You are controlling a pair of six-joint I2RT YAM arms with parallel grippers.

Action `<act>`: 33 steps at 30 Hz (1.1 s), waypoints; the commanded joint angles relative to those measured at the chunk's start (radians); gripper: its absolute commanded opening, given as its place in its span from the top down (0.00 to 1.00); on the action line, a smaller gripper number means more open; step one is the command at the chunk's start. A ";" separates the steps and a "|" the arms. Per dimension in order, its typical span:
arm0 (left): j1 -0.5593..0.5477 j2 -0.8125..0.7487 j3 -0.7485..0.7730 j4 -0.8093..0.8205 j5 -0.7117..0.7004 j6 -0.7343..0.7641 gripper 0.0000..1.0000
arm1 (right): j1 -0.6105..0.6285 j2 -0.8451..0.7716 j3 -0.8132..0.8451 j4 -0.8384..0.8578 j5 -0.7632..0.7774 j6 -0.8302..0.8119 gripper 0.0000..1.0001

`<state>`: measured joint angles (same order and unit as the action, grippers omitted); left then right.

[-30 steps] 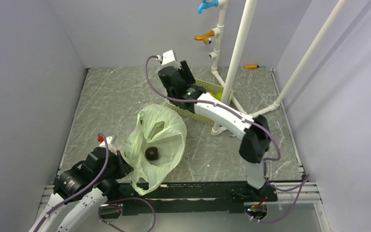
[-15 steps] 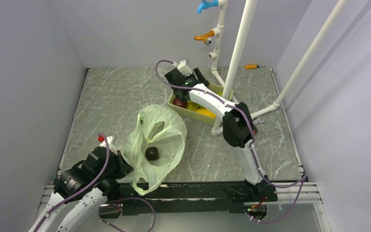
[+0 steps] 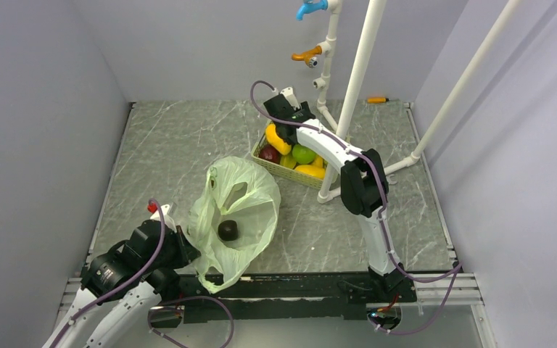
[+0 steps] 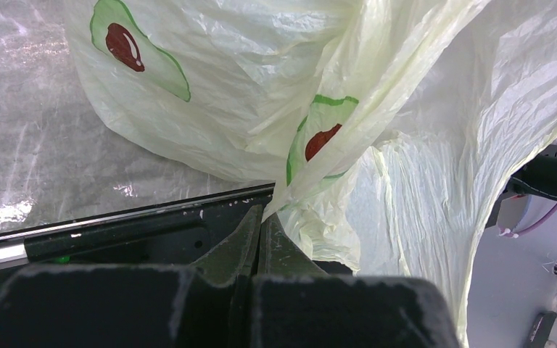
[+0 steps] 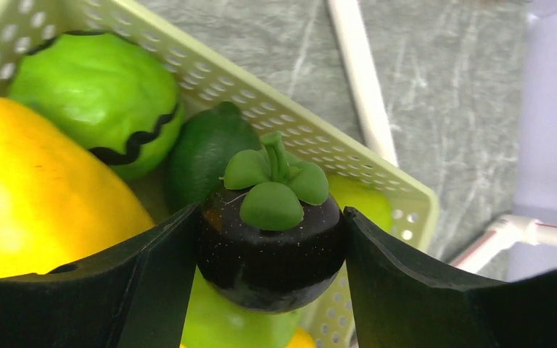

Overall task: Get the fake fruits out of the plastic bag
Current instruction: Place the fake fruit in the bin, then take out the fake fruit from the plastic bag.

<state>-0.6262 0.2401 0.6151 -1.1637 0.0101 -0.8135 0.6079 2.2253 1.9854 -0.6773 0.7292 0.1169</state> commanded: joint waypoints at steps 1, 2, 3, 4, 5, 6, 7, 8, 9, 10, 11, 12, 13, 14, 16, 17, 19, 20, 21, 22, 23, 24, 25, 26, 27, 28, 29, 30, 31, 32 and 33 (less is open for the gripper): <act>0.003 0.018 0.000 0.027 0.012 0.012 1.00 | -0.001 -0.007 0.032 -0.002 -0.152 0.041 0.33; 0.003 0.018 0.000 0.026 0.012 0.013 1.00 | 0.000 -0.006 0.037 -0.011 -0.157 0.044 0.26; 0.005 0.018 0.000 0.026 0.013 0.011 1.00 | 0.000 -0.008 0.033 -0.012 -0.166 0.045 0.18; 0.004 0.016 0.000 0.025 0.012 0.011 1.00 | 0.000 -0.017 0.024 -0.007 -0.170 0.045 0.13; 0.003 0.015 0.000 0.025 0.011 0.010 1.00 | 0.000 -0.027 0.009 0.002 -0.171 0.041 0.08; 0.003 0.015 0.000 0.025 0.011 0.010 1.00 | 0.000 -0.040 -0.003 0.008 -0.169 0.039 0.05; 0.004 0.014 0.000 0.027 0.013 0.010 1.00 | 0.000 -0.056 -0.017 0.013 -0.173 0.037 0.03; 0.004 0.013 -0.001 0.028 0.012 0.011 1.00 | 0.000 -0.072 -0.032 0.020 -0.180 0.033 0.01; 0.003 0.013 -0.001 0.028 0.014 0.011 1.00 | 0.001 -0.088 -0.041 0.020 -0.188 0.033 0.01; 0.004 0.014 -0.002 0.029 0.014 0.012 1.00 | 0.001 -0.107 -0.049 0.017 -0.199 0.033 0.01; 0.003 0.014 -0.002 0.029 0.014 0.013 1.00 | 0.002 -0.127 -0.059 0.012 -0.212 0.036 0.01; 0.003 0.017 -0.002 0.029 0.015 0.012 1.00 | 0.005 -0.154 -0.071 0.009 -0.226 0.041 0.01; 0.004 0.018 0.000 0.029 0.015 0.013 1.00 | 0.009 -0.186 -0.096 0.017 -0.242 0.044 0.01; 0.004 0.019 0.000 0.029 0.014 0.014 1.00 | 0.016 -0.223 -0.127 0.031 -0.263 0.045 0.01; 0.003 0.019 0.001 0.027 0.014 0.013 1.00 | 0.030 -0.309 -0.199 0.066 -0.328 0.044 0.01; 0.003 0.019 0.000 0.027 0.014 0.012 1.00 | 0.039 -0.359 -0.239 0.090 -0.376 0.041 0.01; 0.003 0.021 0.000 0.027 0.014 0.011 1.00 | 0.065 -0.460 -0.339 0.160 -0.470 0.018 0.01; 0.004 0.022 0.000 0.027 0.014 0.011 1.00 | 0.084 -0.527 -0.384 0.196 -0.505 0.010 0.01; 0.004 0.025 0.000 0.026 0.015 0.011 1.00 | 0.110 -0.575 -0.426 0.227 -0.531 0.000 0.01; 0.004 0.028 0.001 0.024 0.015 0.011 1.00 | 0.132 -0.622 -0.464 0.255 -0.557 -0.013 0.01; 0.003 0.032 0.003 0.023 0.018 0.013 1.00 | 0.159 -0.672 -0.516 0.290 -0.584 -0.030 0.01; 0.004 0.036 0.004 0.019 0.020 0.013 1.00 | 0.186 -0.718 -0.556 0.334 -0.616 -0.048 0.01; 0.003 0.041 0.005 0.015 0.023 0.011 1.00 | 0.216 -0.766 -0.595 0.370 -0.654 -0.065 0.01; 0.004 0.044 0.005 0.012 0.025 0.010 1.00 | 0.241 -0.807 -0.632 0.406 -0.705 -0.082 0.01; 0.004 0.048 0.006 0.008 0.027 0.010 1.00 | 0.265 -0.841 -0.661 0.435 -0.795 -0.101 0.01; 0.003 0.052 0.006 0.000 0.031 0.010 1.00 | 0.289 -0.869 -0.690 0.457 -0.880 -0.136 0.01; 0.003 0.058 0.007 -0.006 0.038 0.009 1.00 | 0.310 -0.890 -0.716 0.477 -0.942 -0.157 0.01; 0.005 0.063 0.007 -0.012 0.044 0.010 1.00 | 0.335 -0.903 -0.738 0.494 -0.983 -0.165 0.01; 0.004 0.069 0.005 -0.017 0.051 0.011 1.00 | 0.352 -0.908 -0.760 0.514 -1.011 -0.161 0.01; 0.003 0.077 0.003 -0.019 0.058 0.012 1.00 | 0.366 -0.906 -0.775 0.532 -1.041 -0.149 0.02; 0.004 0.084 -0.003 -0.016 0.070 0.016 1.00 | 0.379 -0.897 -0.790 0.550 -1.074 -0.138 0.03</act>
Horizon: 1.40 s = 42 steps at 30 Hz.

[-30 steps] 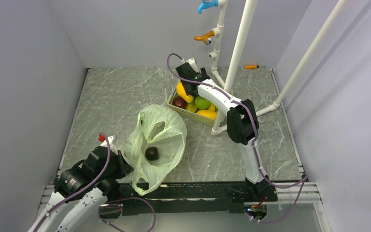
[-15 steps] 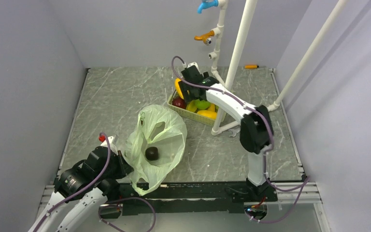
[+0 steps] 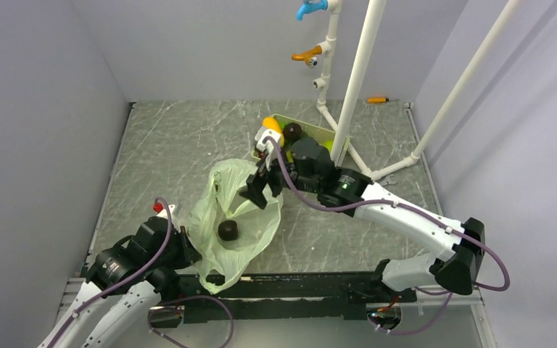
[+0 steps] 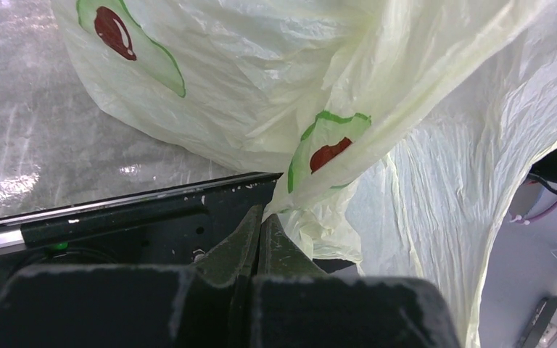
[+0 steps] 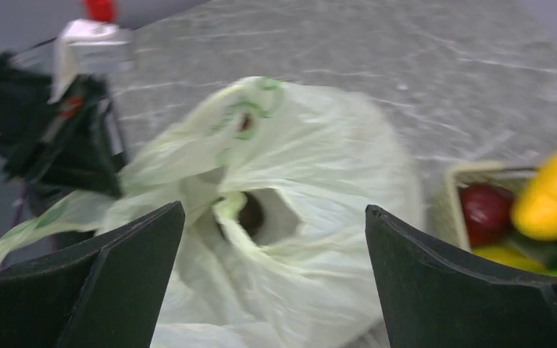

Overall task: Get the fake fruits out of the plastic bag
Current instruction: Take out the fake fruit from the plastic bag.

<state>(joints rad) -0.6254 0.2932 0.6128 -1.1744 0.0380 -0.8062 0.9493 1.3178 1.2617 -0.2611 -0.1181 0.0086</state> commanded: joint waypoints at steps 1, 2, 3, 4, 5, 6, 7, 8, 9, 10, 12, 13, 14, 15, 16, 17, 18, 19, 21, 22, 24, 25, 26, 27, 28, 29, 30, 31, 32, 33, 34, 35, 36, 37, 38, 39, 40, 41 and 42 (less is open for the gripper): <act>0.003 0.041 -0.007 0.001 0.056 0.013 1.00 | 0.055 0.027 -0.078 0.152 -0.251 -0.015 0.06; 0.003 0.051 -0.011 0.003 0.063 0.016 1.00 | 0.071 0.046 -0.086 0.165 -0.271 -0.011 0.10; 0.003 0.059 -0.010 0.002 0.062 0.016 1.00 | 0.090 0.066 -0.091 0.179 -0.281 0.018 0.15; 0.003 0.068 -0.008 -0.002 0.059 0.016 1.00 | 0.111 0.084 -0.092 0.191 -0.281 0.027 0.20; 0.003 0.071 -0.007 -0.004 0.058 0.017 1.00 | 0.135 0.107 -0.089 0.192 -0.278 0.028 0.24; 0.003 0.071 -0.007 -0.002 0.056 0.016 1.00 | 0.160 0.126 -0.085 0.192 -0.269 0.014 0.27; 0.003 0.070 -0.008 0.000 0.056 0.014 1.00 | 0.184 0.146 -0.082 0.193 -0.251 0.007 0.30; 0.004 0.066 -0.010 0.001 0.055 0.013 1.00 | 0.209 0.168 -0.080 0.193 -0.222 0.001 0.34; 0.003 0.061 -0.010 0.002 0.054 0.012 1.00 | 0.229 0.188 -0.076 0.191 -0.200 -0.013 0.38; 0.003 0.056 -0.010 0.004 0.054 0.011 1.00 | 0.244 0.211 -0.074 0.190 -0.180 -0.030 0.42; 0.003 0.047 -0.011 0.004 0.050 0.009 1.00 | 0.261 0.249 -0.075 0.199 -0.136 -0.031 0.45; 0.003 0.043 -0.011 0.005 0.051 0.009 1.00 | 0.268 0.265 -0.076 0.202 -0.110 -0.034 0.46; 0.003 0.043 -0.012 0.005 0.049 0.007 1.00 | 0.271 0.277 -0.082 0.213 -0.081 -0.038 0.46; 0.004 0.040 -0.012 0.004 0.049 0.006 1.00 | 0.274 0.289 -0.090 0.227 -0.045 -0.039 0.46; 0.003 0.038 -0.012 0.004 0.047 0.004 1.00 | 0.278 0.301 -0.097 0.238 -0.006 -0.044 0.46; 0.003 0.036 -0.012 0.005 0.044 0.003 1.00 | 0.283 0.316 -0.101 0.250 0.030 -0.052 0.45; 0.003 0.033 -0.013 0.005 0.043 0.002 1.00 | 0.290 0.337 -0.106 0.256 0.070 -0.061 0.45; 0.003 0.032 -0.013 0.005 0.042 0.001 1.00 | 0.294 0.353 -0.117 0.293 0.111 -0.070 0.43; 0.003 0.027 -0.013 0.005 0.043 0.000 1.00 | 0.300 0.380 -0.138 0.342 0.189 -0.091 0.39; 0.003 0.025 -0.013 0.006 0.042 0.000 1.00 | 0.302 0.390 -0.153 0.374 0.215 -0.099 0.34; 0.003 0.019 -0.014 0.005 0.042 -0.002 1.00 | 0.303 0.409 -0.175 0.433 0.249 -0.111 0.27; 0.003 0.016 -0.014 0.007 0.039 -0.004 1.00 | 0.302 0.421 -0.178 0.454 0.258 -0.116 0.25; 0.003 0.015 -0.015 0.007 0.039 -0.004 1.00 | 0.304 0.435 -0.178 0.468 0.271 -0.118 0.22; 0.003 0.014 -0.015 0.007 0.039 -0.003 1.00 | 0.304 0.446 -0.185 0.491 0.284 -0.116 0.18; 0.003 0.014 -0.015 0.008 0.039 -0.003 1.00 | 0.304 0.457 -0.193 0.533 0.294 -0.118 0.14; 0.003 0.015 -0.015 0.008 0.039 -0.002 1.00 | 0.304 0.469 -0.198 0.555 0.303 -0.121 0.11; 0.004 0.015 -0.015 0.009 0.039 -0.002 1.00 | 0.304 0.482 -0.195 0.569 0.303 -0.124 0.07; 0.004 0.018 -0.015 0.009 0.039 -0.002 1.00 | 0.304 0.497 -0.189 0.575 0.300 -0.127 0.06; 0.003 0.020 -0.016 0.010 0.039 -0.002 1.00 | 0.304 0.512 -0.181 0.580 0.296 -0.128 0.06; 0.003 0.023 -0.016 0.011 0.039 -0.001 1.00 | 0.304 0.530 -0.177 0.585 0.291 -0.129 0.05; 0.003 0.027 -0.015 0.012 0.039 0.000 1.00 | 0.304 0.549 -0.171 0.588 0.285 -0.131 0.05; 0.004 0.031 -0.014 0.011 0.039 0.003 1.00 | 0.304 0.563 -0.166 0.590 0.284 -0.129 0.05; 0.004 0.039 -0.011 0.008 0.038 0.004 1.00 | 0.304 0.576 -0.166 0.595 0.285 -0.126 0.04; 0.003 0.045 -0.010 0.005 0.037 0.004 1.00 | 0.304 0.586 -0.168 0.603 0.287 -0.123 0.04; 0.003 0.048 -0.011 0.004 0.038 0.003 1.00 | 0.304 0.595 -0.168 0.607 0.293 -0.121 0.04; 0.003 0.048 -0.011 0.006 0.037 0.000 1.00 | 0.305 0.603 -0.168 0.607 0.299 -0.120 0.05; 0.003 0.045 -0.013 0.006 0.035 -0.003 1.00 | 0.304 0.610 -0.164 0.602 0.300 -0.119 0.06; 0.003 0.038 -0.014 0.006 0.030 -0.008 1.00 | 0.304 0.618 -0.158 0.595 0.298 -0.119 0.08; 0.003 0.030 -0.015 0.007 0.026 -0.012 1.00 | 0.304 0.625 -0.150 0.585 0.294 -0.117 0.11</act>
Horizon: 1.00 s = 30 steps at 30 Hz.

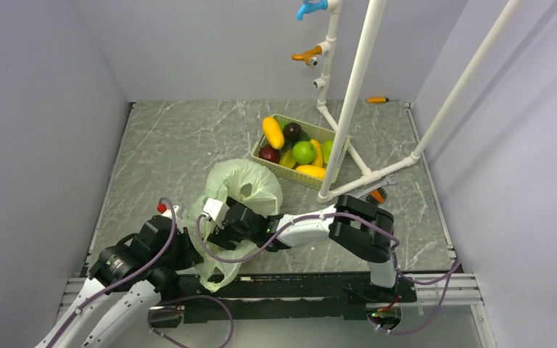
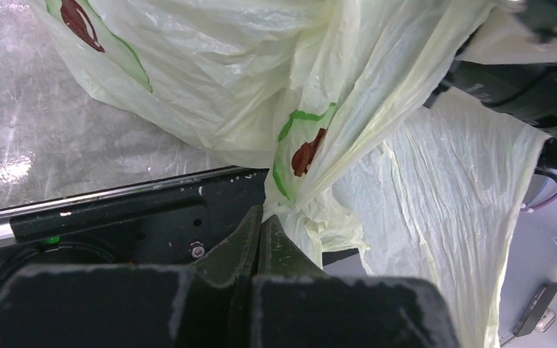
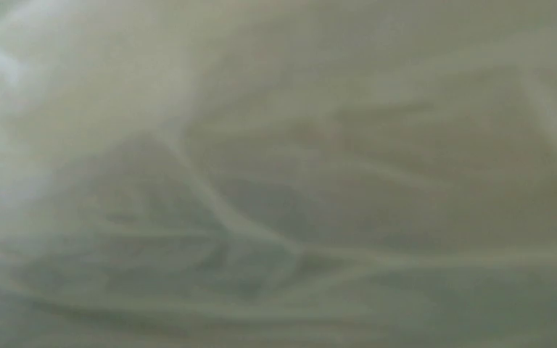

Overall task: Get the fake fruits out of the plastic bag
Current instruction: Take out the fake fruit from the plastic bag.

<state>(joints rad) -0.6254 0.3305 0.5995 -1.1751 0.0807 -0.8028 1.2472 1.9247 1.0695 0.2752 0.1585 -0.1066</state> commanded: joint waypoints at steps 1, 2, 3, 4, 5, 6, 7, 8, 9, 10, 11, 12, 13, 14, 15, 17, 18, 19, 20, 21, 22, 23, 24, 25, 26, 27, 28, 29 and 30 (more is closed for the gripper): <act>0.003 -0.016 -0.002 0.009 -0.020 -0.018 1.00 | 0.005 0.026 0.050 0.040 0.011 0.001 0.14; 0.003 -0.025 -0.003 0.009 -0.021 -0.019 1.00 | 0.006 0.033 0.057 0.029 0.003 0.005 0.18; 0.003 -0.030 -0.003 0.009 -0.022 -0.019 1.00 | 0.005 0.040 0.064 0.020 -0.008 0.008 0.22; 0.003 -0.035 -0.003 0.010 -0.021 -0.020 1.00 | 0.006 0.046 0.069 0.016 -0.017 0.013 0.27; 0.003 -0.038 -0.003 0.010 -0.019 -0.021 1.00 | 0.006 0.048 0.071 0.011 -0.020 0.018 0.32; 0.003 -0.039 -0.002 0.010 -0.017 -0.017 1.00 | 0.006 0.049 0.077 0.002 -0.019 0.021 0.37; 0.003 -0.038 -0.003 0.009 -0.016 -0.016 1.00 | 0.005 0.047 0.082 -0.006 -0.015 0.022 0.44; 0.003 -0.038 -0.002 0.009 -0.015 -0.015 1.00 | 0.006 0.040 0.086 -0.015 -0.011 0.025 0.51; 0.003 -0.035 -0.002 0.009 -0.012 -0.013 1.00 | 0.005 0.030 0.087 -0.021 -0.007 0.024 0.57; 0.003 -0.035 -0.003 0.011 -0.013 -0.012 1.00 | 0.006 0.017 0.086 -0.027 -0.004 0.026 0.62; 0.003 -0.036 -0.002 0.012 -0.011 -0.011 1.00 | 0.005 0.004 0.083 -0.031 -0.003 0.027 0.66; 0.003 -0.035 -0.003 0.012 -0.011 -0.010 1.00 | 0.005 -0.012 0.079 -0.033 0.000 0.027 0.69; 0.004 -0.036 -0.004 0.013 -0.010 -0.010 1.00 | 0.006 -0.026 0.073 -0.037 0.000 0.029 0.74; 0.003 -0.039 -0.004 0.013 -0.011 -0.010 1.00 | 0.007 -0.042 0.069 -0.040 -0.001 0.030 0.79; 0.003 -0.041 -0.004 0.013 -0.011 -0.010 1.00 | 0.005 -0.057 0.065 -0.046 -0.002 0.034 0.83; 0.003 -0.049 -0.004 0.011 -0.014 -0.016 1.00 | 0.006 -0.089 0.058 -0.061 -0.008 0.043 0.88; 0.003 -0.053 -0.004 0.011 -0.013 -0.017 1.00 | 0.006 -0.104 0.054 -0.068 -0.012 0.048 0.90; 0.003 -0.059 -0.004 0.008 -0.015 -0.019 1.00 | 0.006 -0.120 0.049 -0.072 -0.018 0.051 0.92; 0.003 -0.065 -0.004 0.008 -0.017 -0.021 1.00 | 0.006 -0.136 0.042 -0.073 -0.024 0.055 0.93; 0.003 -0.071 -0.004 0.009 -0.018 -0.022 1.00 | 0.007 -0.146 0.037 -0.077 -0.028 0.058 0.94; 0.004 -0.079 -0.005 0.010 -0.020 -0.025 1.00 | 0.006 -0.153 0.036 -0.085 -0.030 0.061 0.95; 0.003 -0.083 -0.006 0.014 -0.022 -0.025 1.00 | 0.007 -0.158 0.040 -0.098 -0.032 0.063 0.97; 0.003 -0.088 -0.005 0.015 -0.023 -0.026 1.00 | 0.007 -0.162 0.044 -0.110 -0.034 0.065 0.99; 0.003 -0.089 -0.004 0.015 -0.025 -0.023 1.00 | 0.006 -0.165 0.049 -0.121 -0.034 0.067 1.00; 0.003 -0.090 -0.002 0.014 -0.024 -0.021 1.00 | 0.006 -0.169 0.052 -0.133 -0.033 0.070 1.00; 0.003 -0.088 -0.001 0.014 -0.021 -0.017 1.00 | 0.007 -0.176 0.053 -0.141 -0.034 0.074 1.00; 0.003 -0.088 -0.001 0.016 -0.017 -0.012 1.00 | 0.006 -0.184 0.050 -0.143 -0.036 0.078 1.00; 0.003 -0.087 -0.003 0.019 -0.013 -0.007 1.00 | 0.006 -0.192 0.047 -0.144 -0.040 0.086 1.00; 0.003 -0.084 -0.003 0.020 -0.011 -0.003 1.00 | 0.006 -0.203 0.045 -0.144 -0.045 0.091 1.00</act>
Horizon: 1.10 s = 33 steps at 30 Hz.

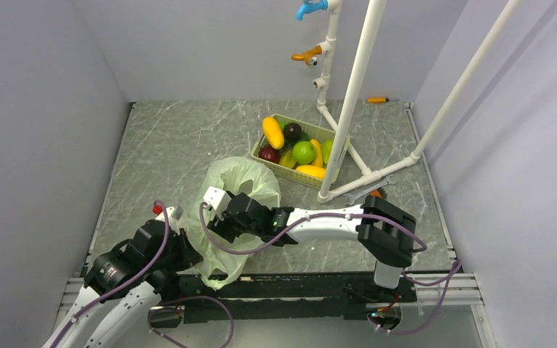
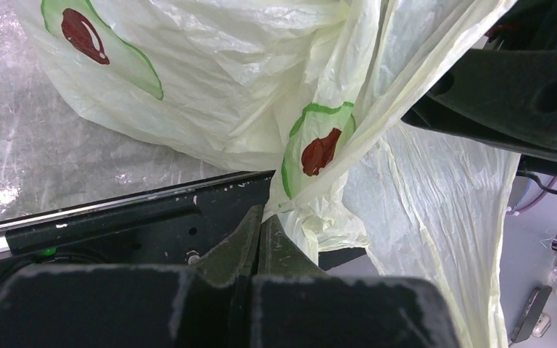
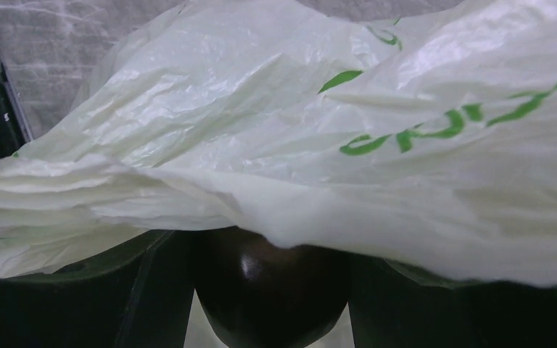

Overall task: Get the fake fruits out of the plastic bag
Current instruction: Take out the fake fruit from the plastic bag, then place the fake fruit in the bin, then adjust the plastic bag at the center of the board.

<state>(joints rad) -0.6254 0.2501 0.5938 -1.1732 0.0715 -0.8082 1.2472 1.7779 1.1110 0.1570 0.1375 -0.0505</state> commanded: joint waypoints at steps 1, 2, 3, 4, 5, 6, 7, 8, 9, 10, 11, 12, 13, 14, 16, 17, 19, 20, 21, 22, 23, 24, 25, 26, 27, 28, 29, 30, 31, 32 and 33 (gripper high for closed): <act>0.003 0.000 0.004 0.019 -0.001 0.007 1.00 | 0.007 -0.066 0.002 -0.028 -0.029 0.042 1.00; 0.003 0.007 0.006 0.020 0.001 0.012 1.00 | 0.006 -0.079 0.000 -0.030 -0.036 0.047 1.00; 0.003 0.014 0.008 0.019 0.003 0.015 1.00 | 0.006 -0.094 -0.003 -0.032 -0.041 0.049 1.00; 0.004 0.025 0.009 0.018 0.004 0.016 1.00 | 0.006 -0.112 -0.007 -0.030 -0.046 0.049 1.00; 0.003 0.032 0.008 0.019 0.004 0.018 1.00 | 0.006 -0.133 -0.013 -0.028 -0.053 0.049 1.00; 0.003 0.037 0.008 0.020 0.004 0.017 1.00 | 0.007 -0.155 -0.017 -0.028 -0.061 0.049 1.00; 0.003 0.039 0.008 0.019 0.004 0.016 1.00 | 0.007 -0.184 -0.023 -0.028 -0.066 0.049 1.00; 0.003 0.039 0.008 0.017 0.000 0.012 1.00 | 0.006 -0.205 -0.027 -0.031 -0.069 0.049 1.00; 0.003 0.037 0.008 0.016 -0.001 0.009 1.00 | 0.006 -0.224 -0.027 -0.036 -0.070 0.048 1.00; 0.003 0.031 0.008 0.015 -0.003 0.006 1.00 | 0.006 -0.244 -0.028 -0.041 -0.072 0.046 1.00; 0.003 0.025 0.006 0.014 -0.006 0.002 1.00 | 0.006 -0.262 -0.027 -0.047 -0.076 0.040 1.00; 0.003 0.021 0.006 0.014 -0.008 -0.002 1.00 | 0.006 -0.278 -0.027 -0.053 -0.077 0.035 1.00; 0.003 0.015 0.005 0.015 -0.011 -0.004 1.00 | 0.006 -0.295 -0.027 -0.055 -0.078 0.032 1.00; 0.003 0.012 0.005 0.015 -0.014 -0.007 1.00 | 0.005 -0.308 -0.028 -0.057 -0.079 0.027 1.00; 0.003 0.012 0.004 0.013 -0.015 -0.009 1.00 | 0.005 -0.332 -0.028 -0.061 -0.073 0.021 1.00; 0.003 0.015 0.004 0.011 -0.013 -0.009 1.00 | 0.005 -0.342 -0.027 -0.062 -0.068 0.018 1.00; 0.003 0.020 0.003 0.013 -0.008 -0.007 1.00 | 0.005 -0.360 -0.027 -0.057 -0.057 0.018 1.00; 0.003 0.022 0.002 0.014 -0.006 -0.006 1.00 | 0.006 -0.369 -0.028 -0.052 -0.053 0.017 1.00; 0.003 0.025 0.001 0.015 -0.005 -0.004 1.00 | 0.003 -0.377 -0.029 -0.044 -0.048 0.018 1.00; 0.003 0.028 0.003 0.016 -0.005 -0.002 1.00 | 0.002 -0.383 -0.030 -0.036 -0.044 0.017 1.00; 0.003 0.031 0.004 0.015 -0.007 -0.002 1.00 | 0.002 -0.391 -0.029 -0.027 -0.041 0.015 1.00; 0.003 0.033 0.004 0.014 -0.006 -0.002 1.00 | 0.000 -0.392 -0.026 -0.022 -0.039 0.014 1.00; 0.003 0.034 0.004 0.014 -0.006 -0.002 1.00 | -0.004 -0.393 -0.019 -0.025 -0.043 0.015 1.00; 0.003 0.034 0.003 0.014 -0.003 -0.002 1.00 | -0.010 -0.392 -0.010 -0.032 -0.056 0.020 1.00; 0.003 0.032 0.003 0.014 -0.002 -0.003 1.00 | -0.015 -0.392 -0.003 -0.036 -0.074 0.023 1.00; 0.003 0.029 0.003 0.015 -0.002 -0.002 1.00 | -0.019 -0.390 0.002 -0.040 -0.090 0.030 1.00; 0.003 0.026 0.003 0.016 -0.003 -0.001 1.00 | -0.023 -0.391 0.006 -0.041 -0.103 0.038 1.00; 0.003 0.023 0.003 0.015 -0.004 -0.002 1.00 | -0.027 -0.393 0.007 -0.035 -0.106 0.046 1.00; 0.003 0.022 0.003 0.014 -0.007 -0.003 1.00 | -0.034 -0.389 0.010 -0.028 -0.093 0.049 1.00; 0.003 0.021 0.004 0.014 -0.007 -0.006 1.00 | -0.046 -0.383 0.025 -0.032 -0.070 0.049 1.00; 0.004 0.021 0.003 0.014 -0.006 -0.007 1.00 | -0.056 -0.370 0.047 -0.042 -0.035 0.049 1.00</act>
<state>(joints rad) -0.6254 0.2726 0.5938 -1.1721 0.0708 -0.8062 1.2228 1.4212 1.0821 0.0952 0.0597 -0.0181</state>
